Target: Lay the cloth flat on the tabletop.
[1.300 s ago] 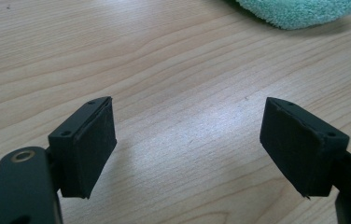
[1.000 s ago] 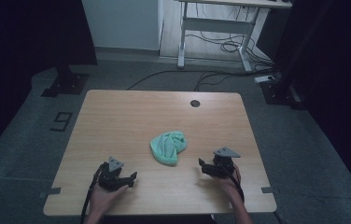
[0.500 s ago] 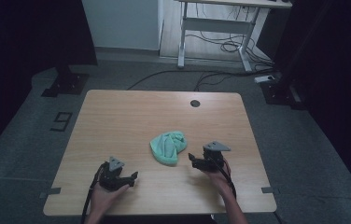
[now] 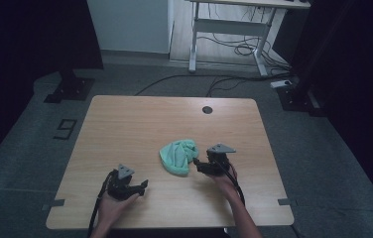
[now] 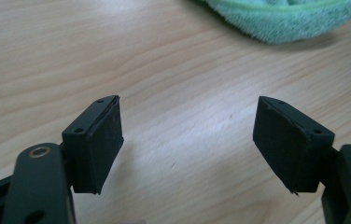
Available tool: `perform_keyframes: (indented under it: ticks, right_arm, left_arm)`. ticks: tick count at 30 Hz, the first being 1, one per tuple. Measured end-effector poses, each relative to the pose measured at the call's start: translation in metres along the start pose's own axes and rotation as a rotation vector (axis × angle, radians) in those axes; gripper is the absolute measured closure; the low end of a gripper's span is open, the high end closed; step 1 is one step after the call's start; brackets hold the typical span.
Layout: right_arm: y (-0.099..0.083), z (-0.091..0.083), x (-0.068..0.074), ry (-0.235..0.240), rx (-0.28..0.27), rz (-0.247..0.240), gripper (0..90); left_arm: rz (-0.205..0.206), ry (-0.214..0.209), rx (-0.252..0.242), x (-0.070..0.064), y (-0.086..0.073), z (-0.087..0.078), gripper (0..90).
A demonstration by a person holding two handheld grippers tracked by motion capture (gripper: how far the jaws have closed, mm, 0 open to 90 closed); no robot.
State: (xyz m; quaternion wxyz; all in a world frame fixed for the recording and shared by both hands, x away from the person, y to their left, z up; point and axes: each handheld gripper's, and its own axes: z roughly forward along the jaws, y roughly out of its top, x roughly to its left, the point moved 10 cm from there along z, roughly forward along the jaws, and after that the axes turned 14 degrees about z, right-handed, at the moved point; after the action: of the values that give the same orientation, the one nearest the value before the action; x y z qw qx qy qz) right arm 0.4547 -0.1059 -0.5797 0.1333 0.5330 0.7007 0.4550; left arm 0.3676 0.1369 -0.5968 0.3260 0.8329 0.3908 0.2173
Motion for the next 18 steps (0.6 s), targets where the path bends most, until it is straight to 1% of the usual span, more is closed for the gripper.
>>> perform_keyframes:
  ticks: [3,5,8,9,10,13,16,17,18]
  right_arm:
    - [0.002,0.001,-0.001,0.013,-0.007,0.008,33.0]
    - [0.004,0.005,-0.003,0.004,0.009,-0.001,32.9]
    - [0.010,0.006,-0.004,0.005,0.008,-0.003,33.7]
    - [0.013,0.006,-0.004,0.010,-0.006,-0.002,34.7]
    - [0.014,0.005,-0.005,0.009,-0.002,0.009,34.2]
    - [0.011,0.003,-0.008,-0.002,0.000,0.013,34.0]
    - [0.007,-0.002,-0.010,-0.004,-0.004,0.008,34.4]
    - [0.005,-0.005,-0.011,-0.005,-0.006,0.008,34.5]
    - [0.004,-0.006,-0.012,-0.006,-0.005,0.009,34.5]
  left_arm:
    - [-0.001,-0.011,-0.011,-0.003,0.012,0.006,24.9]
    - [0.001,-0.026,-0.016,-0.006,0.021,0.011,25.2]
    - [0.021,-0.038,-0.012,-0.011,0.037,0.022,25.6]
    - [0.028,-0.041,-0.012,-0.012,0.042,0.025,25.6]
    - [0.029,-0.042,-0.012,-0.013,0.047,0.029,25.7]
    - [0.022,-0.058,-0.012,-0.014,0.061,0.039,26.0]
    - [0.020,-0.063,-0.008,-0.016,0.075,0.051,26.1]
    - [0.021,-0.065,-0.007,-0.016,0.078,0.053,26.2]
    - [0.013,-0.067,-0.006,-0.017,0.083,0.058,26.1]
